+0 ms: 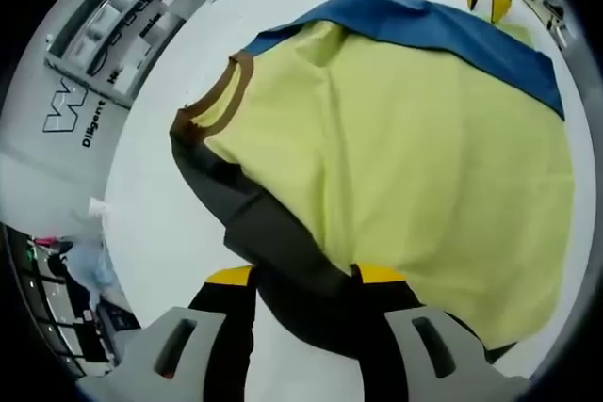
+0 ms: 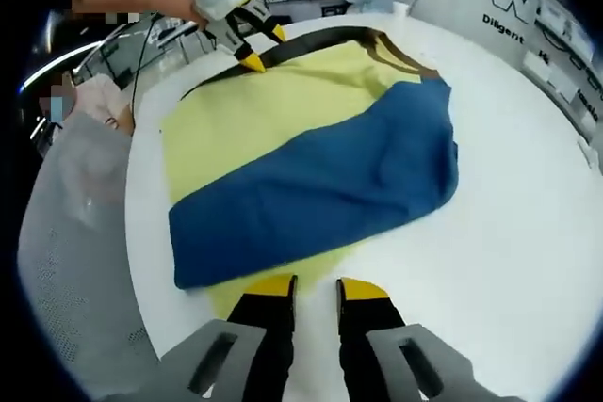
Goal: Fold the garment on the visible template until the final outline fits inside the template.
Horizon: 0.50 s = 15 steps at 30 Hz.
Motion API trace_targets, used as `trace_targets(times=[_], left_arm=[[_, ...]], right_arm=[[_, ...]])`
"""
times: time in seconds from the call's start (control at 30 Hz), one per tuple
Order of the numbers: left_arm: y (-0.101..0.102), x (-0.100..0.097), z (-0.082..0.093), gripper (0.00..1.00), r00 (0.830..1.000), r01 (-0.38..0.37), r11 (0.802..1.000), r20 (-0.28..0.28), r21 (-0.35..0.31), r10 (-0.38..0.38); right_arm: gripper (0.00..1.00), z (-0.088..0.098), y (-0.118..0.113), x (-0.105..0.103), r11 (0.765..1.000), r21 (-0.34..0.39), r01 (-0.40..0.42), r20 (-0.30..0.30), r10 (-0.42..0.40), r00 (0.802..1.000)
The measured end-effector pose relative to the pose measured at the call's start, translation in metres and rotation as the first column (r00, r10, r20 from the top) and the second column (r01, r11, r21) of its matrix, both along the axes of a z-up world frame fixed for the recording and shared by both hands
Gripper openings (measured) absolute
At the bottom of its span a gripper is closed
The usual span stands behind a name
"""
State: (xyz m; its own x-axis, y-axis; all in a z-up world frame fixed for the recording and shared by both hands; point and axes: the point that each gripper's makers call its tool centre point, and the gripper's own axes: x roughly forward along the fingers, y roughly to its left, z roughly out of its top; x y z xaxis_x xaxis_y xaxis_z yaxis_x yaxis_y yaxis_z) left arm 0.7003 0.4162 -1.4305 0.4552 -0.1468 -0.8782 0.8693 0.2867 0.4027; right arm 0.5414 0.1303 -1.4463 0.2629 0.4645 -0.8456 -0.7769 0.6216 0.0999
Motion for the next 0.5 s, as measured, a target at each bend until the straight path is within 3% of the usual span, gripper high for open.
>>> trace_targets(times=[0.3,0.43,0.5], left_arm=[[-0.0008,-0.0012,-0.0003,0.40,1.000,0.006,1.000,-0.004,0.002,-0.006],[-0.0022,-0.0024,-0.0001,0.39,1.000,0.018,1.000,-0.001,0.009,-0.018],[-0.0028,-0.0022,0.0002,0.39,1.000,0.027,1.000,0.003,0.013,-0.027]], right_arm=[[0.00,-0.0021,0.0025,-0.0002,1.000,-0.018,-0.011,-0.027,0.011,1.000],[0.00,-0.0021,0.0002,-0.0020,0.997,-0.020,0.079,-0.087,-0.081,0.993],[0.00,-0.0025,-0.0003,-0.0033,0.997,-0.025,0.073,-0.094,-0.075,0.993]])
